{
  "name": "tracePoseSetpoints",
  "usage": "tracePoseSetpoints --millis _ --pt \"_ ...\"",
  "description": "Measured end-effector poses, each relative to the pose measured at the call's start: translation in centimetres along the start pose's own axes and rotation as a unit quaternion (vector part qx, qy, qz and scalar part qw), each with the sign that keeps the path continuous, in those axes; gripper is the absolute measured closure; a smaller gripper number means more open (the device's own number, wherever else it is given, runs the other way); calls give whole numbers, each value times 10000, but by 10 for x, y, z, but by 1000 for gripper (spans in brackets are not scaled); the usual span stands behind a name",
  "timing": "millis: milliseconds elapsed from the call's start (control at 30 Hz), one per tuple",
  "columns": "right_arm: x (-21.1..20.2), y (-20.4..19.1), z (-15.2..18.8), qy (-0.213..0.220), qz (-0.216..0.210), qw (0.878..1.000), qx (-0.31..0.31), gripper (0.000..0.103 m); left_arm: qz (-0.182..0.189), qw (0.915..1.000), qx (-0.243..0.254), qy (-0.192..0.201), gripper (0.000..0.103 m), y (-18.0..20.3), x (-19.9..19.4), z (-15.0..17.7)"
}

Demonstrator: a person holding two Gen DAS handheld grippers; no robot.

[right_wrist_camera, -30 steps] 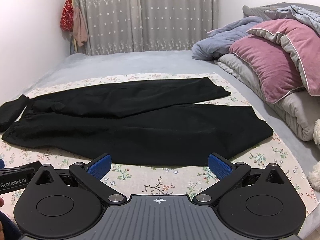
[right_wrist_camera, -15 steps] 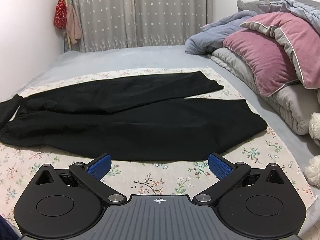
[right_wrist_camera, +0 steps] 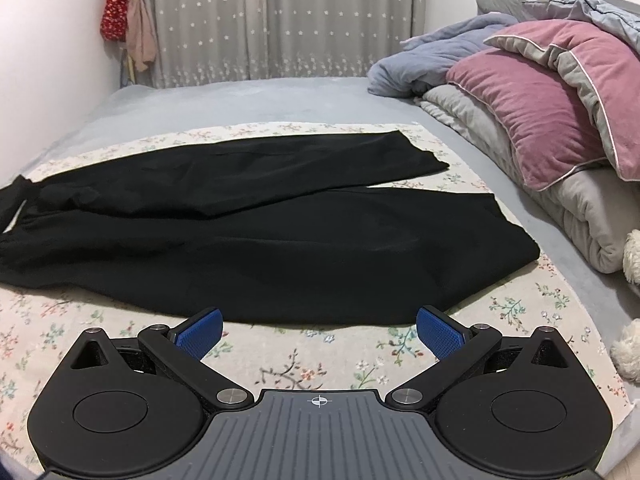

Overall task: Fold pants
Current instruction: 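Move both grippers toward the waistband of the black pants, then grasp the waistband with the left gripper while the right gripper grasps the other waistband corner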

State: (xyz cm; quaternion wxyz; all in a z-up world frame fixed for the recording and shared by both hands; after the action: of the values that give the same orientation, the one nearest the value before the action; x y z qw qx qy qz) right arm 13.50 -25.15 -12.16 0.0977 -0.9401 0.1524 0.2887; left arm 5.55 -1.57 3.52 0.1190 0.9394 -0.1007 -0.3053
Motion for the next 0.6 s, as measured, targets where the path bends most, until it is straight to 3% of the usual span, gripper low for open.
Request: tracePoseSetpoints --millis 200,367,467,600 --pt "14 1 -6 -136 239 9996 -112 0 371 9992 108 -33 0 2 19 -11" --pt "30 -3 -11 -251 392 9985 -275 0 196 9990 235 -335 0 -6 59 -20" --pt "43 -5 -13 -365 517 9971 -434 0 182 9985 419 -310 0 -29 90 -29" --pt "58 -3 -24 -509 362 9965 -554 0 -679 9959 267 -535 0 -105 151 -50"
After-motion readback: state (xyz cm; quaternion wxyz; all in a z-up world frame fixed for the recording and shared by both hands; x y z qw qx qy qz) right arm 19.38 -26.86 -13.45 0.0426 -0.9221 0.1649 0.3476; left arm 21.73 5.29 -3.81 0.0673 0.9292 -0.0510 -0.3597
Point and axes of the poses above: each gripper's, at about its wrist camera, not at the fingertips, and x roughly the way its jaws point, y to its right, z to its underside, the point moved 4 cm from there along x, roughly the way its jaws point, and after that the axes turned 2 degrees about z, right-handed, at the moved point
